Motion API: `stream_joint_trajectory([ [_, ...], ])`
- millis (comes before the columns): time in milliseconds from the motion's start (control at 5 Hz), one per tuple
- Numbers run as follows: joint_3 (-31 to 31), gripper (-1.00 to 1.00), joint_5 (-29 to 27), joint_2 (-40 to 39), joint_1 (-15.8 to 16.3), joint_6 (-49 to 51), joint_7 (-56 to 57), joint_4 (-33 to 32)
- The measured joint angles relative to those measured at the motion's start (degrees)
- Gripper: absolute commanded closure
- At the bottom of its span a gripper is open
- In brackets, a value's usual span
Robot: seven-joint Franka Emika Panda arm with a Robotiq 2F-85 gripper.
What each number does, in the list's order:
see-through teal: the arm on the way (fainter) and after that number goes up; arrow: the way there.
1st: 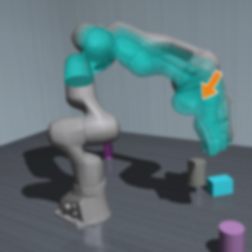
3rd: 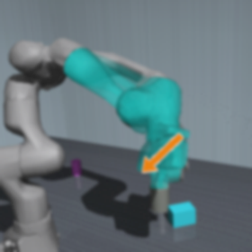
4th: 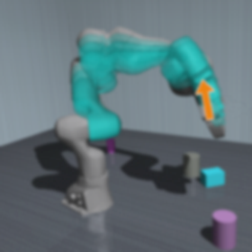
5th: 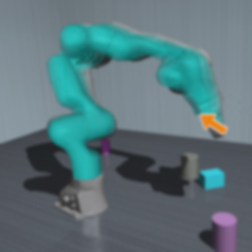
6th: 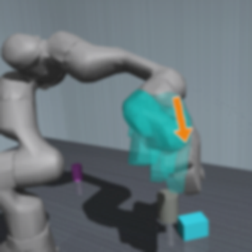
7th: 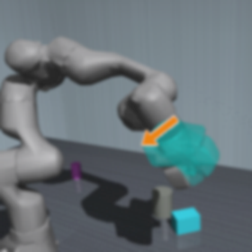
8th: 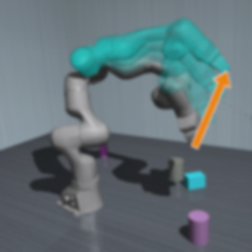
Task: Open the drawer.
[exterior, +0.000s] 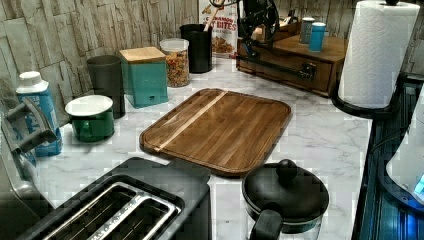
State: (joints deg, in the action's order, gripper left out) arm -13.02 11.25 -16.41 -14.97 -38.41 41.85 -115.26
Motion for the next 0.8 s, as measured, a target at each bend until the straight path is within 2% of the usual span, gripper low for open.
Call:
stream_joint_trajectory([
  [200,-0.5,-1.00,3.4,-1.2,0.0,-3.2,0.0,-0.2],
  [400,-0.7,-1.00,4.5,-1.3,-0.7,-8.1,0.0,-1.0],
  [800,-0.5,-1.00,2.0,-1.5,-1.0,-9.2,0.0,-1.9],
])
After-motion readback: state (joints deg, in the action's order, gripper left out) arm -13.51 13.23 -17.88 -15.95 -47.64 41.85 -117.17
